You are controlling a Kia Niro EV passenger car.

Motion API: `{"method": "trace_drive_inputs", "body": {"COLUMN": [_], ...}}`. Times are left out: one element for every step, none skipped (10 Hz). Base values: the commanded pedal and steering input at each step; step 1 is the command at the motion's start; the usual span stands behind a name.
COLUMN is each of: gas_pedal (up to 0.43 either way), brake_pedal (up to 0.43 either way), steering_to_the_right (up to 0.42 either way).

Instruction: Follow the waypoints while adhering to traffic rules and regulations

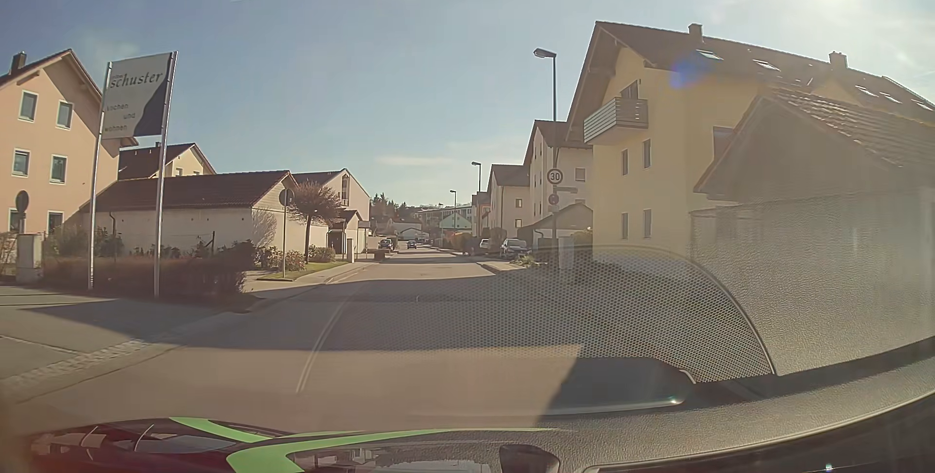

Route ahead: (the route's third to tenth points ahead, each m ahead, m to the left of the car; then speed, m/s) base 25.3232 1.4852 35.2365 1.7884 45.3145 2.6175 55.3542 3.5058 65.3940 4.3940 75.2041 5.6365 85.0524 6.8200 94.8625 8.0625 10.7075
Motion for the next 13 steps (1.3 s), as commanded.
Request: {"method": "trace_drive_inputs", "body": {"gas_pedal": [0.0,0.0,0.0,0.0,0.0,0.0,0.0,0.0,0.0,0.0,0.0,0.0,0.0], "brake_pedal": [0.146,0.146,0.152,0.146,0.146,0.152,0.146,0.146,0.152,0.146,0.146,0.14,0.055], "steering_to_the_right": [-0.024,-0.021,-0.016,-0.014,-0.014,-0.014,-0.014,-0.014,-0.014,-0.014,-0.014,-0.013,-0.014]}}
